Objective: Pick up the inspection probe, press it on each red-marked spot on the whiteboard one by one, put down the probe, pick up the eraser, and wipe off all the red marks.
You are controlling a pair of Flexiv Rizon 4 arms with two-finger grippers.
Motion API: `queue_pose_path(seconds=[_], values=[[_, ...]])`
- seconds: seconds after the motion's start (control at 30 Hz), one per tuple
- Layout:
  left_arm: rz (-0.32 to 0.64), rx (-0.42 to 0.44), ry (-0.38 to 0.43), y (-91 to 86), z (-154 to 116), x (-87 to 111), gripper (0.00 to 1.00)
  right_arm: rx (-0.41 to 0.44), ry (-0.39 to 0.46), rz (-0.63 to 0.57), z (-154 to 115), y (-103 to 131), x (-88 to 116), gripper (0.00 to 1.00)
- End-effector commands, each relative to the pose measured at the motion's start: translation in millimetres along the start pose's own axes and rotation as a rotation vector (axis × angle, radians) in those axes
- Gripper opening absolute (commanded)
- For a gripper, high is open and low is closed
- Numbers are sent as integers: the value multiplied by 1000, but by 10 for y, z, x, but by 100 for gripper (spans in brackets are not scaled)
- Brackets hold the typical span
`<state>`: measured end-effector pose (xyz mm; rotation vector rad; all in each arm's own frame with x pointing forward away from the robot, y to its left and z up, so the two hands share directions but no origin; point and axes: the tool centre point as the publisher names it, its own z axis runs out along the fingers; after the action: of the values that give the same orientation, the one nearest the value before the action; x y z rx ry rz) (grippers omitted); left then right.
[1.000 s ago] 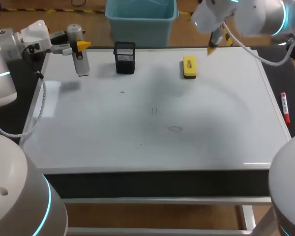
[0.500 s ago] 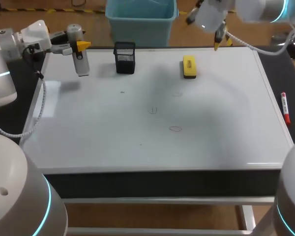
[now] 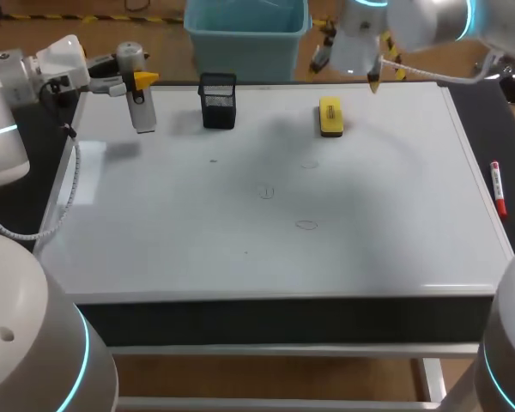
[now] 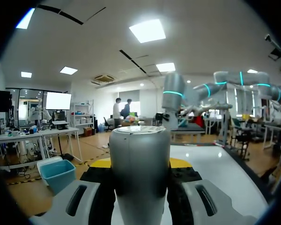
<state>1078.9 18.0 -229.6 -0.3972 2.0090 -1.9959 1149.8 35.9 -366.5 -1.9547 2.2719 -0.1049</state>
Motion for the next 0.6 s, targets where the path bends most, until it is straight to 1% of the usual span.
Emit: queue_pose_path(seconds=[0.03, 0.13, 0.2, 0.23, 0.33, 0.4, 0.6], values=[[2, 4, -2, 0, 5, 0, 0, -1, 28, -38, 111, 34, -38, 100], [2, 4, -2, 0, 5, 0, 0, 9, 60, -81, 196, 57, -57, 100], [2, 4, -2, 0, 5, 0, 0, -1, 70, -108, 231, 76, -61, 100], [2, 4, -2, 0, 5, 0, 0, -12, 71, -103, 240, 80, -61, 100], [2, 4, -2, 0, 5, 0, 0, -27, 59, -110, 270, 89, -49, 100], [2, 4, -2, 0, 5, 0, 0, -50, 35, -111, 296, 98, -38, 100], [2, 4, -2, 0, 5, 0, 0, -64, 39, -116, 392, 105, -13, 100]])
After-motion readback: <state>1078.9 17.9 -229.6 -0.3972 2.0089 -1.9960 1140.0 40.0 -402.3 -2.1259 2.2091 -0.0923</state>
